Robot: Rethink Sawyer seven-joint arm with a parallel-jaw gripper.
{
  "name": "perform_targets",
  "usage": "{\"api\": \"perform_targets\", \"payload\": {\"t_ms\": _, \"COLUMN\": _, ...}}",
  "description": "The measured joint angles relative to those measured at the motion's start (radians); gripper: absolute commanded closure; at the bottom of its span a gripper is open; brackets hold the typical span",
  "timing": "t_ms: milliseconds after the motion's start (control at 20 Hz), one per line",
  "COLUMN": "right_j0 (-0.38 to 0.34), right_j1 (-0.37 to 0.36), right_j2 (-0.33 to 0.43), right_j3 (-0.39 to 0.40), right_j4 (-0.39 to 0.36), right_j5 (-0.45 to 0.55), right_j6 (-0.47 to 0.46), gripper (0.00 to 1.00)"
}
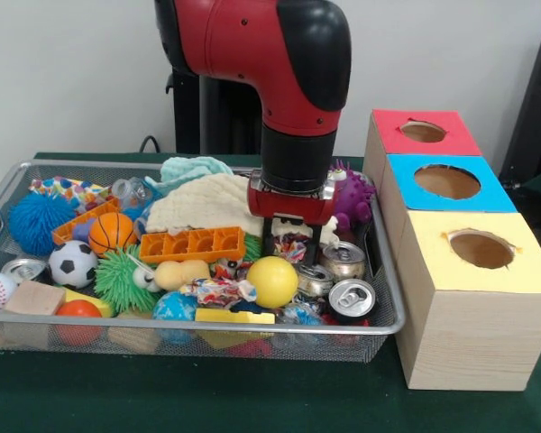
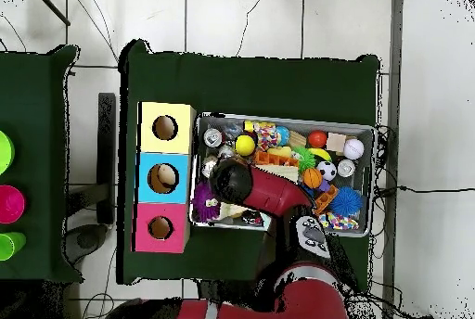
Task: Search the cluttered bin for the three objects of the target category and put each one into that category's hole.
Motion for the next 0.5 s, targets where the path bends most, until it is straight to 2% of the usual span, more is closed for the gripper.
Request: {"api": "perform_targets", "payload": {"t_ms": 500, "right_j0": -0.021, "right_j1": 0.018, "right_j2": 0.009, "right_j3": -0.029, "right_j4": -0.057, "right_j5": 0.046, "right_j6": 0.0, "gripper": 0.0}}
